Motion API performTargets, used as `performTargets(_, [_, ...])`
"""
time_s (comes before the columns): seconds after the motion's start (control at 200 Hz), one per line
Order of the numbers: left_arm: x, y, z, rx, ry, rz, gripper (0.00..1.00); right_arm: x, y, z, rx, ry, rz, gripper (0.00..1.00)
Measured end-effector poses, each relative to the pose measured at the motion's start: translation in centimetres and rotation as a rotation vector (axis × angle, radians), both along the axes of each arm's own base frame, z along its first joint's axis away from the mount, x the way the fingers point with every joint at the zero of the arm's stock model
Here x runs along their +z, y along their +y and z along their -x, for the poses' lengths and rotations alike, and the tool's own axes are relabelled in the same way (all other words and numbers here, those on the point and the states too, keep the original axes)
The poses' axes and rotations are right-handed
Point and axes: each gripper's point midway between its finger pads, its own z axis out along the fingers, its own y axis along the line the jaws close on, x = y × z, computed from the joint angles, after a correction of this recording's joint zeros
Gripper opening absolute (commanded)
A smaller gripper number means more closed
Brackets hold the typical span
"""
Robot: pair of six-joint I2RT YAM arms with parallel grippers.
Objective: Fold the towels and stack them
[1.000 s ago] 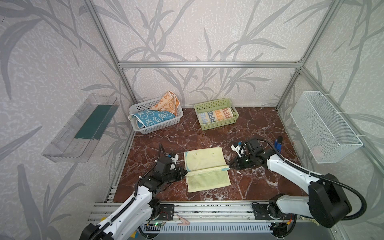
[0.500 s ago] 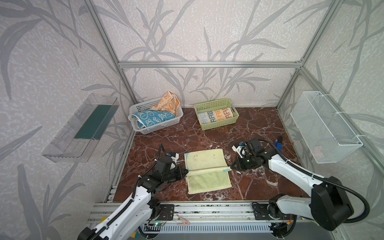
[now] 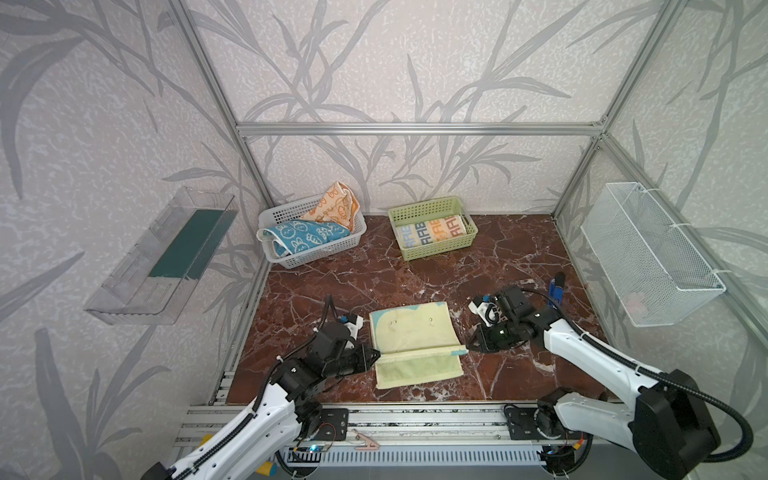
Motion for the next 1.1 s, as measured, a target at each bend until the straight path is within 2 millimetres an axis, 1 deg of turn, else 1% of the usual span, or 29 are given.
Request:
performTargets(0.035, [-1.0, 0.2, 0.2, 0.011, 0.019, -0.013, 0.0, -0.6, 0.2, 0.3, 0.009, 0.017, 0.001, 0.0])
performTargets(0.06, [-1.6, 0.4, 0.3, 0.019, 0.031, -0.02, 0.04, -1.0, 0.4, 0.4, 0.015, 0.029, 0.003, 0.01])
performTargets(0.085, [-2.2, 0.5, 0.4, 0.025, 0.042, -0.027, 0.1, -1.5, 0.5, 0.6, 0.02, 0.041, 0.005, 0.05])
performTargets(0.12, [-3.0, 0.8, 0.5, 0.035, 0.053, -0.037, 0.19, -2.1, 0.7, 0.8, 0.025, 0.058, 0.008, 0.14])
performTargets(0.16, [-3.7, 1.2, 0.5, 0.053, 0.062, -0.056, 0.26, -2.6, 0.7, 1.0, 0.027, 0.071, 0.018, 0.24])
performTargets(0.2, [-4.4, 1.9, 0.5, 0.085, 0.073, -0.083, 0.32, -3.1, 0.2, 1.2, 0.018, 0.083, 0.042, 0.36])
performTargets(0.245, [-4.8, 2.5, 0.5, 0.107, 0.078, -0.109, 0.36, -3.3, -0.2, 1.3, 0.008, 0.087, 0.061, 0.43])
performTargets(0.31, [-4.8, 3.0, 0.4, 0.127, 0.067, -0.13, 0.36, -3.0, -0.6, 1.3, -0.003, 0.075, 0.077, 0.5])
performTargets(0.375, [-4.4, 3.5, 0.2, 0.143, 0.042, -0.14, 0.36, -1.9, -1.0, 1.2, -0.011, 0.035, 0.082, 0.53])
performTargets(0.405, [-4.2, 3.7, 0.1, 0.149, 0.03, -0.142, 0.34, -1.2, -1.1, 1.1, -0.015, 0.006, 0.08, 0.54])
performTargets(0.49, [-3.2, 3.8, -0.3, 0.162, -0.015, -0.133, 0.29, 0.7, -1.2, 0.3, -0.029, -0.07, 0.07, 0.54])
performTargets(0.545, [-2.6, 3.8, -0.6, 0.166, -0.035, -0.129, 0.29, 1.4, -1.1, -0.2, -0.036, -0.1, 0.065, 0.54])
performTargets(0.615, [-2.4, 3.7, -0.8, 0.165, -0.036, -0.132, 0.3, 1.4, -1.0, -0.7, -0.038, -0.101, 0.07, 0.54])
performTargets(0.725, [-2.2, 3.4, -1.4, 0.16, -0.012, -0.166, 0.44, 0.1, -0.5, -1.5, -0.032, -0.061, 0.101, 0.54])
performTargets(0.765, [-2.0, 3.3, -2.0, 0.165, -0.004, -0.182, 0.47, -0.4, -0.3, -2.1, -0.031, -0.049, 0.113, 0.54])
performTargets(0.83, [-1.5, 3.0, -3.2, 0.172, 0.01, -0.199, 0.5, -0.9, 0.3, -3.7, -0.032, -0.048, 0.13, 0.54])
performTargets(0.875, [-0.8, 2.6, -4.7, 0.189, 0.011, -0.188, 0.51, -1.0, 0.8, -5.1, -0.036, -0.056, 0.137, 0.55])
performTargets(0.94, [-0.3, 2.2, -7.2, 0.218, 0.026, -0.155, 0.51, -1.1, 1.8, -7.5, -0.045, -0.072, 0.134, 0.56])
performTargets(1.025, [-0.6, 2.2, -10.0, 0.248, 0.054, -0.114, 0.53, -1.6, 3.0, -10.7, -0.061, -0.09, 0.12, 0.56])
performTargets(1.1, [-1.0, 2.6, -11.9, 0.266, 0.074, -0.1, 0.53, -2.2, 3.7, -12.7, -0.07, -0.095, 0.111, 0.57])
